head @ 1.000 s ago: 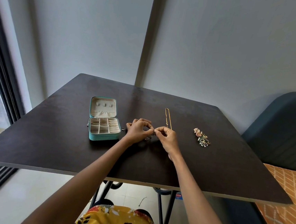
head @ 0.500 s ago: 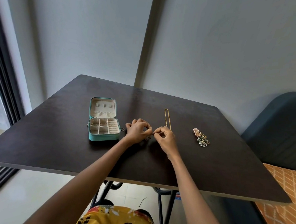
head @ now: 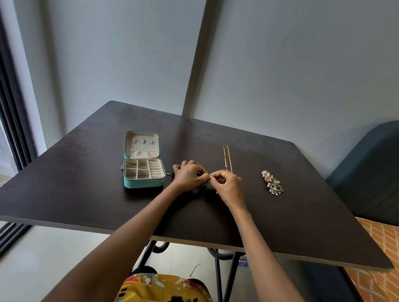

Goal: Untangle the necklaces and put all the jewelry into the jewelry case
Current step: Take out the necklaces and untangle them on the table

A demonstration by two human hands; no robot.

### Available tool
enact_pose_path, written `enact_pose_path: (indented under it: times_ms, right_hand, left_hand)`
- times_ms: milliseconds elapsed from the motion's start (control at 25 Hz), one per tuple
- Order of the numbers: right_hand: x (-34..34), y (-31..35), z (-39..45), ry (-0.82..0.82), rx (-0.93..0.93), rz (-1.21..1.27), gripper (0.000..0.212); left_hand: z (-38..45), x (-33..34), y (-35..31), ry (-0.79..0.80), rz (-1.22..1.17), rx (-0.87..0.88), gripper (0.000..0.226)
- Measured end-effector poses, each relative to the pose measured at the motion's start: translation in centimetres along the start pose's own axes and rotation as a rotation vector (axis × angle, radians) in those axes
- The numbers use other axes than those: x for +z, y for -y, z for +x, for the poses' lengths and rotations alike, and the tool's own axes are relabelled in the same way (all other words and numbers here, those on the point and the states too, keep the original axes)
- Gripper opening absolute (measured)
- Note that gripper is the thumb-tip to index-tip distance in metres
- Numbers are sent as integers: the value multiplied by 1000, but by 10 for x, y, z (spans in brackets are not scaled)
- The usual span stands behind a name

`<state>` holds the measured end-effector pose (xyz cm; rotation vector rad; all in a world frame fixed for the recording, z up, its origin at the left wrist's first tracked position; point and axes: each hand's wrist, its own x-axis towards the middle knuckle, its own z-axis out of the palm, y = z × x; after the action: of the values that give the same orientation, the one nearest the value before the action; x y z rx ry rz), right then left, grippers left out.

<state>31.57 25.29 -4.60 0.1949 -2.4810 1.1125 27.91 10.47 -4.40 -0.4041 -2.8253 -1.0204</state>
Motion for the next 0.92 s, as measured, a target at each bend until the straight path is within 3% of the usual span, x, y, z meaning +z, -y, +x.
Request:
enact_pose_path:
  times_ms: [440,680,840,920]
  right_hand:
    - [-16,14,18,264,-175,-325,6]
    - [-4,7,4,93,21,57,2]
    - [-12,14,12,226,82,-40,10]
    - [-13,15,14,296,194,114,15]
  left_hand:
    - [0,-2,2,13,-12,19,25]
    - [0,-1,2,-52,-57,8,19]
    - [-4,-3,1,-118,-10,16,16]
    - [-6,-3,0,-160,23,49,15]
